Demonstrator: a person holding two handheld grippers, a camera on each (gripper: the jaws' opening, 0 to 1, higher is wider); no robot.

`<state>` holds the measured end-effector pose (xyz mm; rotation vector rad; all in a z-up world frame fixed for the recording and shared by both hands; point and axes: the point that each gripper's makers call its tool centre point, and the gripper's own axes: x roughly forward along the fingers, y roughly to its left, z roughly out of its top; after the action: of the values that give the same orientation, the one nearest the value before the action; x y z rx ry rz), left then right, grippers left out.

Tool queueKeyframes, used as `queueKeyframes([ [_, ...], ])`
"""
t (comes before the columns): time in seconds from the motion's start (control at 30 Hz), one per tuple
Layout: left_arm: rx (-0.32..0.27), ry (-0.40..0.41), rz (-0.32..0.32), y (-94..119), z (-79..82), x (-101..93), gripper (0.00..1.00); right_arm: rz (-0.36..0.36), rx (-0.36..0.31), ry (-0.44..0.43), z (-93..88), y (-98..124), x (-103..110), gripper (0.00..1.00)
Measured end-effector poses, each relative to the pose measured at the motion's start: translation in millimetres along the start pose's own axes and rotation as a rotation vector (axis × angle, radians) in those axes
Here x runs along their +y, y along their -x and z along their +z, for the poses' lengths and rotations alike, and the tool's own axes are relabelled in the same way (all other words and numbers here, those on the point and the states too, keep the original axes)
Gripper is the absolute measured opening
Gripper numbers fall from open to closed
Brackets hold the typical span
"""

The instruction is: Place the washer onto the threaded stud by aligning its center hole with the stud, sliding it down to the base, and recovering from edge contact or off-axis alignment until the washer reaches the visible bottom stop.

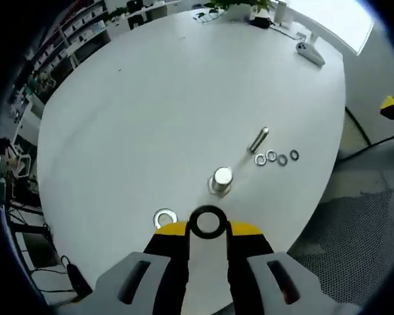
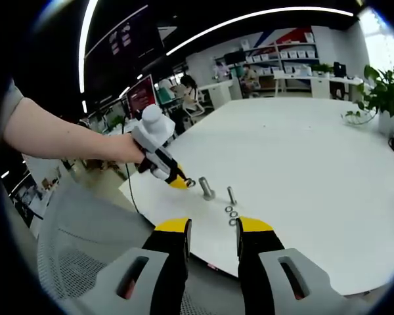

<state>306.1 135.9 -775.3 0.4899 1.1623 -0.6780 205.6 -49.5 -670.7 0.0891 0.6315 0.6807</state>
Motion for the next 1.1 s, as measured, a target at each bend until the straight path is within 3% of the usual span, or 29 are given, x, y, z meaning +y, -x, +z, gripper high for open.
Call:
queueKeyframes([
  [0.2,-0.027,-0.028,-0.011,5,20.2,-5.2,0.19,-0.003,-0.001,-0.002,-0.1,0,-1,0.3],
  [0.47,-0.048,-0.044,-0.021,6,35.8,-8.1,0.19,-0.001,0.001,-0.001,-0.3,0,0,0.3],
  [1.1,-0.016,-0.081,-0.033,-6,39.2,-13.0,0.19,-0.004,-0.001,-0.007,-0.2,0,-1,0.3],
])
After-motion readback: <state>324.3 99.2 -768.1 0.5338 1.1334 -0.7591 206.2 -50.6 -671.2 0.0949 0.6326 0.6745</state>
